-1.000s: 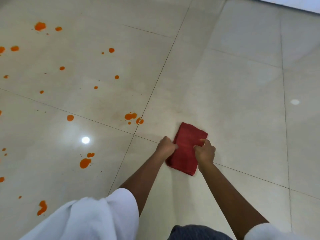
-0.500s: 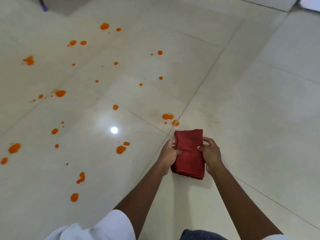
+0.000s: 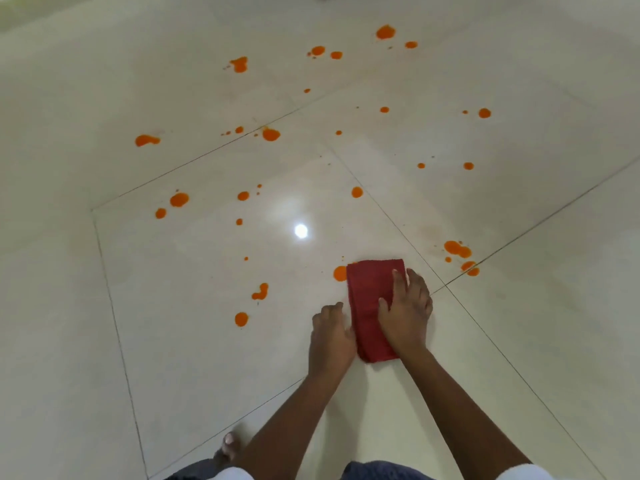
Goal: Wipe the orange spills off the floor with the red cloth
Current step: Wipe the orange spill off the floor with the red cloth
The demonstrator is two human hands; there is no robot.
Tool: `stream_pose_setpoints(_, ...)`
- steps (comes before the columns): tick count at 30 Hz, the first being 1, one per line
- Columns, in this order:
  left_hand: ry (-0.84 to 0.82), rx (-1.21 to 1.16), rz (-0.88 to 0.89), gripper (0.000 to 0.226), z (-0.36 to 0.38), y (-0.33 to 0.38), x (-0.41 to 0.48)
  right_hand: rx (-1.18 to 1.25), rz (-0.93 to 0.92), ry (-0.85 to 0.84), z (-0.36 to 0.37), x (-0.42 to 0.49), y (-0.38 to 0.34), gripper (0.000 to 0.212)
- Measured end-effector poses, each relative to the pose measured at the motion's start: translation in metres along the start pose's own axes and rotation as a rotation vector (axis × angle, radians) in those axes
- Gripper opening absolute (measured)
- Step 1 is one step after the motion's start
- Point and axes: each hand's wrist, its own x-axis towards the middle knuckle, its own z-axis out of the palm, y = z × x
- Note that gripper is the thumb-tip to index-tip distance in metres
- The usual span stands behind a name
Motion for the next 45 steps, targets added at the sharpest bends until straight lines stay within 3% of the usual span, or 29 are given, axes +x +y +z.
stream_pose_setpoints(3, 0.006, 0.297, 0.126, 0.060, -0.006, -0.029, 0.002, -0.204, -0.208, -0.120, 0.013, -0.001, 0.001, 0.065)
stream_pose_setpoints(6, -0.052, 0.548, 0.189, 0.082, -0.017, -0.051, 0.005, -0.318, -0.251, -0.193, 0.028, -0.002, 0.001, 0.069)
stream_pose_setpoints(10, -0.098, 0.725, 0.245, 0.096, -0.028, -0.080, 0.006, -0.375, -0.339, -0.153, 0.047, -0.027, -0.004, 0.055)
stream_pose_setpoints(12, -0.168, 0.737, 0.250, 0.104, -0.029, -0.086, 0.007, -0.377, -0.405, -0.187, 0.053, -0.025, -0.014, 0.053)
stream_pose_setpoints(15, -0.140, 0.789, 0.267, 0.111, -0.027, -0.090, 0.011, -0.465, -0.520, -0.193, 0.057, 0.016, -0.032, 0.054)
stream_pose_setpoints(18, -0.116, 0.780, 0.295, 0.113, -0.028, -0.092, 0.016, -0.438, -0.342, -0.136, 0.043, 0.052, -0.023, 0.054)
stream_pose_setpoints(21, -0.124, 0.766, 0.280, 0.108, -0.031, -0.094, 0.018, -0.365, -0.161, -0.068, 0.042, 0.020, -0.013, 0.054)
stream_pose_setpoints(24, -0.180, 0.749, 0.230, 0.112, -0.032, -0.095, 0.018, -0.342, -0.362, -0.210, 0.061, -0.020, -0.039, 0.055)
stream_pose_setpoints(26, -0.207, 0.730, 0.230, 0.114, -0.030, -0.097, 0.018, -0.395, -0.577, -0.184, 0.068, 0.013, -0.061, 0.053)
stream_pose_setpoints(27, -0.194, 0.716, 0.236, 0.114, -0.031, -0.096, 0.019, -0.436, -0.600, -0.207, 0.065, 0.039, -0.069, 0.052)
stream_pose_setpoints(30, -0.186, 0.716, 0.233, 0.113, -0.034, -0.097, 0.016, -0.420, -0.339, -0.141, 0.045, 0.090, -0.054, 0.053)
stream_pose_setpoints(33, -0.154, 0.736, 0.252, 0.112, -0.034, -0.098, 0.015, -0.318, -0.115, -0.071, 0.040, 0.048, -0.033, 0.054)
stream_pose_setpoints(36, -0.118, 0.759, 0.252, 0.112, -0.032, -0.099, 0.016, -0.336, -0.317, -0.160, 0.061, 0.006, -0.058, 0.054)
stream_pose_setpoints(38, -0.088, 0.743, 0.261, 0.112, -0.032, -0.099, 0.016, -0.403, -0.501, -0.233, 0.069, 0.037, -0.080, 0.051)
stream_pose_setpoints(41, -0.066, 0.727, 0.290, 0.108, -0.033, -0.100, 0.015, -0.430, -0.399, -0.198, 0.060, 0.083, -0.082, 0.051)
stream_pose_setpoints(43, -0.045, 0.694, 0.236, 0.106, -0.037, -0.102, 0.011, -0.389, -0.286, -0.151, 0.057, 0.072, -0.072, 0.052)
stream_pose_setpoints(45, -0.050, 0.657, 0.117, 0.106, -0.043, -0.106, 0.005, -0.355, -0.287, -0.173, 0.064, 0.035, -0.070, 0.052)
